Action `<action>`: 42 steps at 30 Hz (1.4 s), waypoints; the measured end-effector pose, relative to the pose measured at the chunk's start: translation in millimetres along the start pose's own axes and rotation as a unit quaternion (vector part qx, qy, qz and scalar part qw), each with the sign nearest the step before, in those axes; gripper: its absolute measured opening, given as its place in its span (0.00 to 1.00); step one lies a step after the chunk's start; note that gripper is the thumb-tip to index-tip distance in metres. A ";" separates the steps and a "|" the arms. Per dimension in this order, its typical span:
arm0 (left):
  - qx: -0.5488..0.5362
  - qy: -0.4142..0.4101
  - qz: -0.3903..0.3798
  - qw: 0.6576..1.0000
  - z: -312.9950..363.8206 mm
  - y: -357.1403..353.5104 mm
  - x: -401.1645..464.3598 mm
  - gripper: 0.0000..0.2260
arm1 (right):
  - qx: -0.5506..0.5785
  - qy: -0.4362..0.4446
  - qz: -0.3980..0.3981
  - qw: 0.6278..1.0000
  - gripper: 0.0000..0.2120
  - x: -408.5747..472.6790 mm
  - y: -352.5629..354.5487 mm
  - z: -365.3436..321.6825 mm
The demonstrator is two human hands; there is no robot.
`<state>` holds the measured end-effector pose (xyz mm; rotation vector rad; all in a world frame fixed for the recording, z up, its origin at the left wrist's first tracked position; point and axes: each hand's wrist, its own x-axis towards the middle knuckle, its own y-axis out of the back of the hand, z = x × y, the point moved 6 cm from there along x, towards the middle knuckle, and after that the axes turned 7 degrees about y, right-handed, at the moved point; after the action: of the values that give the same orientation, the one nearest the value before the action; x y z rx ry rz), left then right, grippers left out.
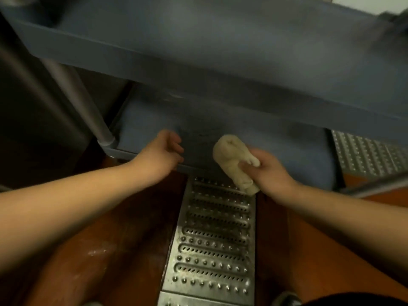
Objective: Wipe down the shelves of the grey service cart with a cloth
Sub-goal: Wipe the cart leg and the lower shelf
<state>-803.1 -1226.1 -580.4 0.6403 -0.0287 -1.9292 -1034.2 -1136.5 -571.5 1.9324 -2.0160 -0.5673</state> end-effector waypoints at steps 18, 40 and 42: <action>-0.252 0.153 -0.085 0.952 -6.8 -149.1 62.2 0.14 | -0.072 -0.229 0.373 0.896 0.21 -62.4 173.2 154.3; -0.215 0.159 -0.061 0.962 -53.0 -177.1 29.0 0.17 | -0.279 -0.197 0.251 0.906 0.29 -50.6 201.0 273.0; -0.207 0.163 -0.057 0.963 -54.3 -168.9 28.2 0.17 | -0.257 -0.193 0.260 0.911 0.28 -53.4 200.6 270.2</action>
<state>-929.9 -1160.6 -689.6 0.6740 0.6155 -1.8386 -1334.5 -1057.1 -711.6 0.9772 -2.1808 -1.2460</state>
